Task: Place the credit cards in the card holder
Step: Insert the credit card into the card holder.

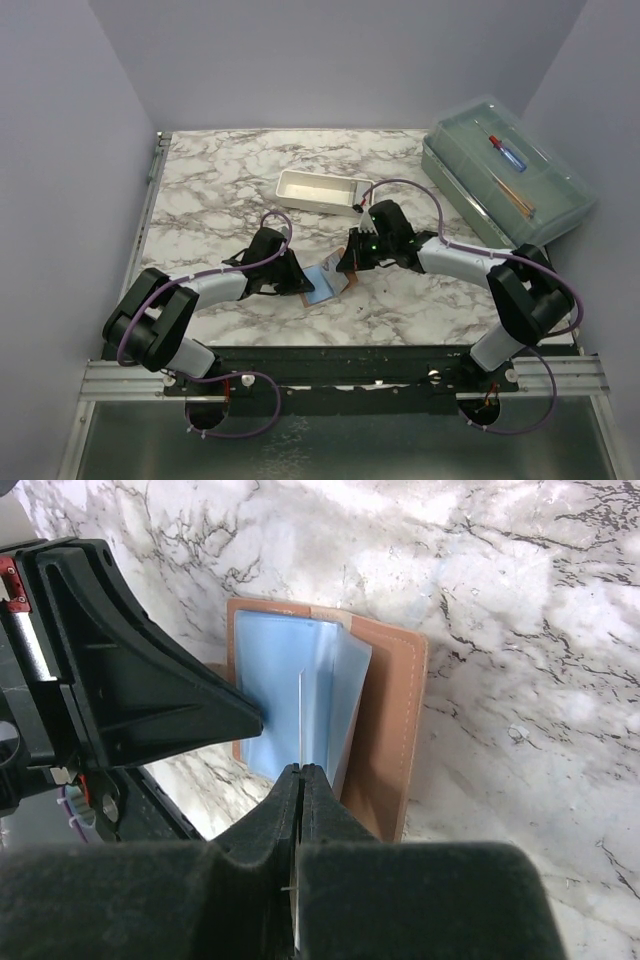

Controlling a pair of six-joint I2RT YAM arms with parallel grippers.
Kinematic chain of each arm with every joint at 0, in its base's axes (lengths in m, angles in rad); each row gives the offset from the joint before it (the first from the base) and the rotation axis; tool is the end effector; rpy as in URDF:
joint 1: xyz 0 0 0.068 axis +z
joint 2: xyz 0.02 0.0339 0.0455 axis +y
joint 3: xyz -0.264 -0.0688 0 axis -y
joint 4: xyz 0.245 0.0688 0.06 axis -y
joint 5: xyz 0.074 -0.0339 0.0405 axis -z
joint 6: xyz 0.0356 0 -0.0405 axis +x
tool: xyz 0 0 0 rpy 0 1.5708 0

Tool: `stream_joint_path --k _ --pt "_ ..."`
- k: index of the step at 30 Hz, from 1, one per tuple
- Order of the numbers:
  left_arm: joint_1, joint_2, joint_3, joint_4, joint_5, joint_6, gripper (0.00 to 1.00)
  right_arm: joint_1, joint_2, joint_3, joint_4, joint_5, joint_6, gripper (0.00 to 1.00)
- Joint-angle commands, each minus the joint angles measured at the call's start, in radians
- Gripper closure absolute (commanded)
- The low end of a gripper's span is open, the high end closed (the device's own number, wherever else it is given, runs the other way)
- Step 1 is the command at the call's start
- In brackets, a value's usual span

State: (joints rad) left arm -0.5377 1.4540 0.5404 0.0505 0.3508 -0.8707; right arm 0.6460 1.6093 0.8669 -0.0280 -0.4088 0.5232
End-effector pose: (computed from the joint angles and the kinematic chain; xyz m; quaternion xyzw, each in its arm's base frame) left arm 0.2138 -0.1417 0.1368 -0.0934 0.9209 -0.3457 0.1541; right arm 0.2532 0.2086 0.1816 -0.1343 0.8953 0.3664 0.2150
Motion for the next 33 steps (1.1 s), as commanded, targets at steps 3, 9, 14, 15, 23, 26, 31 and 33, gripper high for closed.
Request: stream_joint_path --k 3,9,14,15,23,26,31,33 --pt "0.002 0.024 -0.008 -0.089 -0.041 0.033 0.88 -0.006 0.048 0.032 -0.008 -0.027 -0.023 1.00" --pt "0.002 0.018 -0.011 -0.093 -0.044 0.032 0.88 -0.010 0.075 0.032 -0.022 0.011 -0.005 1.00" --pt "0.002 0.017 -0.011 -0.094 -0.047 0.036 0.88 -0.013 0.059 0.029 -0.041 0.040 0.003 1.00" --pt "0.002 0.017 -0.011 -0.095 -0.047 0.036 0.88 -0.013 0.052 0.027 -0.042 0.042 0.004 1.00" --pt "0.002 0.017 -0.012 -0.096 -0.049 0.039 0.88 -0.023 0.035 0.015 -0.056 0.050 0.001 1.00" --pt "0.002 0.015 -0.013 -0.097 -0.050 0.039 0.88 -0.029 0.025 0.007 -0.050 0.049 0.006 1.00" --pt "0.002 0.016 -0.013 -0.097 -0.050 0.041 0.88 -0.029 0.037 0.013 -0.045 0.038 0.005 1.00" --pt "0.002 0.015 -0.013 -0.097 -0.050 0.041 0.88 -0.029 0.050 0.016 -0.040 0.027 0.003 1.00"
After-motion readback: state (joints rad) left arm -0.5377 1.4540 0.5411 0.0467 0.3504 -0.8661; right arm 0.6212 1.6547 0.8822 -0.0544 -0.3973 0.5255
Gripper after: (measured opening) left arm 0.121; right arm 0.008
